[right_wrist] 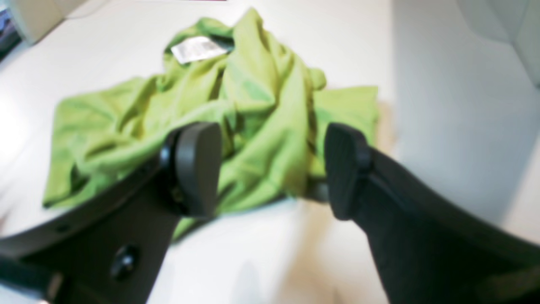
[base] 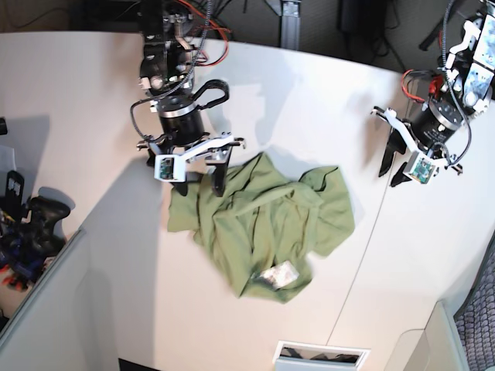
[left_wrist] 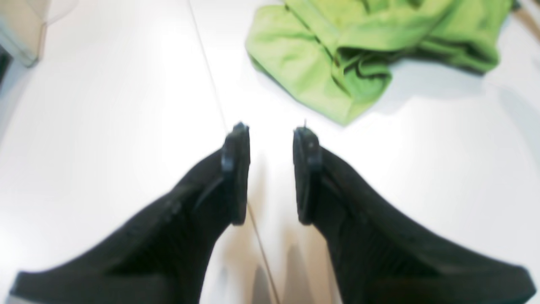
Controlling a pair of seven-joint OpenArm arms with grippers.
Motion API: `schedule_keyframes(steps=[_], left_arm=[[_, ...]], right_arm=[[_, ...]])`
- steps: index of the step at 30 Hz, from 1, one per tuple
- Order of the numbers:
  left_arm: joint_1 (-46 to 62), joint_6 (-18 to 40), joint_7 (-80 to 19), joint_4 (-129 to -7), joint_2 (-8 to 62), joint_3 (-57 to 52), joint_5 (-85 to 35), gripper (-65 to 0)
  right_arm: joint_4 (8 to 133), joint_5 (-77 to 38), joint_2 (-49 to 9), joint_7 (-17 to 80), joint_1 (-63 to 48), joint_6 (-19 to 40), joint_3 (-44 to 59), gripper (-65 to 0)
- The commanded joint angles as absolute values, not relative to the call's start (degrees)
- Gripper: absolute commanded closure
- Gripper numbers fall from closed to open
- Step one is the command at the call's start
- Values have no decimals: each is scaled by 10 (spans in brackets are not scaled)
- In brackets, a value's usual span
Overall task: Layout the t-shirt on the table in an organized manner, then fold the t-shirt properly
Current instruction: 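Lower both grippers toward the crumpled green t-shirt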
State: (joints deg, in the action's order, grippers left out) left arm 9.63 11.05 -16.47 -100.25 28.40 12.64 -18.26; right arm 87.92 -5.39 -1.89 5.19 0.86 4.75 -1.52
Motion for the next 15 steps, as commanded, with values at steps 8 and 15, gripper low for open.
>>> schedule_keyframes(steps=[8,15], left_arm=[[-19,107,-146,-870,252,136,-185,-216],[-28,107,-146,-837,248,136,-184,-215]], right_arm=[[698,-21,57,36,141,48,-15,-388],[632,3,70,-12,167,38,-15,-253]])
